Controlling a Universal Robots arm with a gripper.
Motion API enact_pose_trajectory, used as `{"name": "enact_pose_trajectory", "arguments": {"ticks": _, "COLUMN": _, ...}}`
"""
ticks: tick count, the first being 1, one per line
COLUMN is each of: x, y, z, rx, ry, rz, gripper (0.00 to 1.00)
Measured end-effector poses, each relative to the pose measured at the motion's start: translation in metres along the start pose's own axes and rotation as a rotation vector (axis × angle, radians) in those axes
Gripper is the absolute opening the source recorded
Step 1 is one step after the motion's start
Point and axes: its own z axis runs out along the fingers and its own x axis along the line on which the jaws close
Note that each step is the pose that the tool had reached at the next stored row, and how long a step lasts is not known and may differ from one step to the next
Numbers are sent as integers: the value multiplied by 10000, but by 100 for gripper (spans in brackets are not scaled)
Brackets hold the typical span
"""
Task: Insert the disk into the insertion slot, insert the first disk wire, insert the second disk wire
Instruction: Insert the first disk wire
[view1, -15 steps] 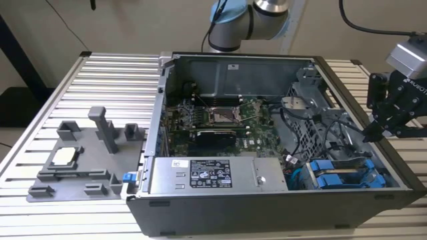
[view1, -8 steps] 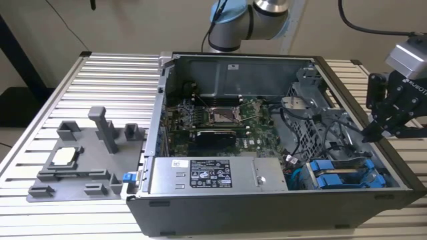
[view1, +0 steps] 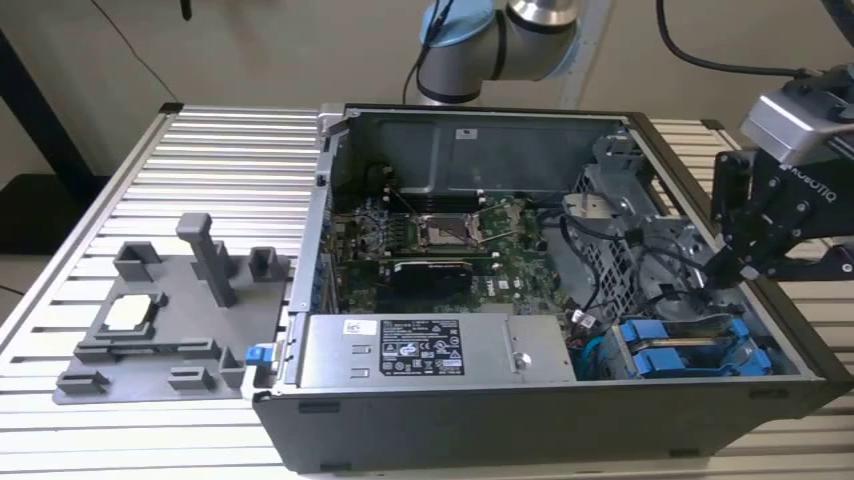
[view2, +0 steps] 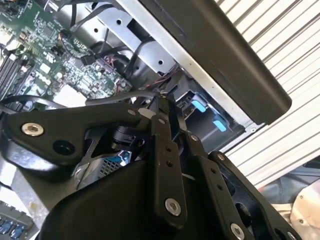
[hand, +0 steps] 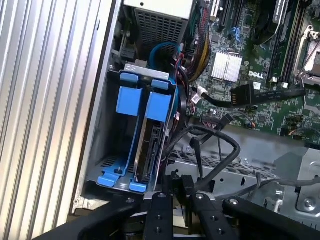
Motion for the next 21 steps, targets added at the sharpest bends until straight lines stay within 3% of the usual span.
{"name": "enact_pose_trajectory", "arguments": {"ticks": 8, "x": -1, "y": 141, "z": 41, "rx": 2, "ry": -1, "rz": 22, "gripper": 19}}
{"name": "enact_pose_trajectory", "arguments": {"ticks": 15, "x": 3, "y": 153, "z": 70, "rx": 11, "ry": 7, "rz": 47, "gripper": 19}}
{"name": "enact_pose_trajectory", "arguments": {"ticks": 21, "x": 98, "y": 175, "z": 120, "rx": 18, "ry": 5, "rz": 125, "gripper": 19}}
